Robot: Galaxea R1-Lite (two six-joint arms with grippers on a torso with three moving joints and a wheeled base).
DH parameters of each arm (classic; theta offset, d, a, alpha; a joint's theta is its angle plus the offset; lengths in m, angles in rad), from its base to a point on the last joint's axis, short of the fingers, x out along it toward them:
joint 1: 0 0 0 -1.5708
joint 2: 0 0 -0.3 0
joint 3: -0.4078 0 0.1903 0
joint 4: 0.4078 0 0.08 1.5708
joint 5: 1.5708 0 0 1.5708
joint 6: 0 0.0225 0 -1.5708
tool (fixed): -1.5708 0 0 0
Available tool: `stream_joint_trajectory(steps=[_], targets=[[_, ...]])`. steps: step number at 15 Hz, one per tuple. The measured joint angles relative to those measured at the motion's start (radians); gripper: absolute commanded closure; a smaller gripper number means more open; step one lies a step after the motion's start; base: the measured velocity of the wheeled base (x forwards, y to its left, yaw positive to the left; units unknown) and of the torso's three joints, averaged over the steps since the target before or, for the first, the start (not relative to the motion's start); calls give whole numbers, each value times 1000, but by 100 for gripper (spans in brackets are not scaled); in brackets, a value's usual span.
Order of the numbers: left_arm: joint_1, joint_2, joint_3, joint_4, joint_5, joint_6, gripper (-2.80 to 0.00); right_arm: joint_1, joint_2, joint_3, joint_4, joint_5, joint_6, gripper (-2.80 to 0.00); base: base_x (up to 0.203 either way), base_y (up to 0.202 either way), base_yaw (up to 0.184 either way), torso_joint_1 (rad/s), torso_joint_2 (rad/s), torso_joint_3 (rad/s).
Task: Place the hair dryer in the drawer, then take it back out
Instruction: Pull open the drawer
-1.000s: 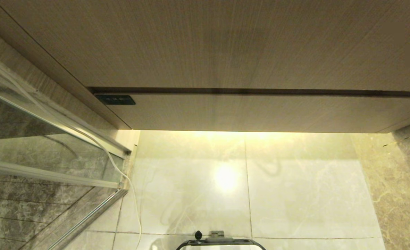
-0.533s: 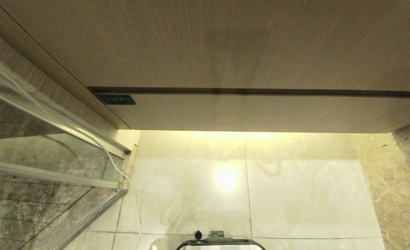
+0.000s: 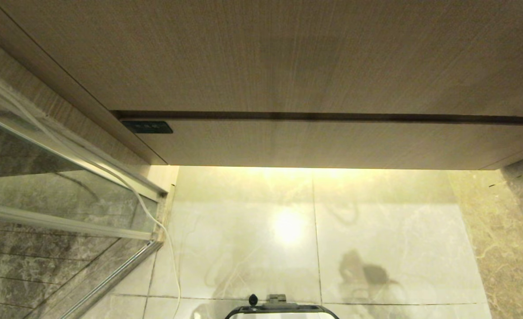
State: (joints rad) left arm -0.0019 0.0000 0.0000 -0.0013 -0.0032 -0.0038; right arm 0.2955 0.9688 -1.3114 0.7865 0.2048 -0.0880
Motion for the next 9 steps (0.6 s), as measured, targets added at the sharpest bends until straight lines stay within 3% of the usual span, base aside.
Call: stream_joint_trajectory(steps=[6,9], targets=[[0,0,0,0,0,0,0,36,148,246,-222,-54,-381,-280,0,0,0,0,0,0],[0,0,0,0,0,0,0,36,187,337,-431,-231,-669,-280,0,0,0,0,0,0]])
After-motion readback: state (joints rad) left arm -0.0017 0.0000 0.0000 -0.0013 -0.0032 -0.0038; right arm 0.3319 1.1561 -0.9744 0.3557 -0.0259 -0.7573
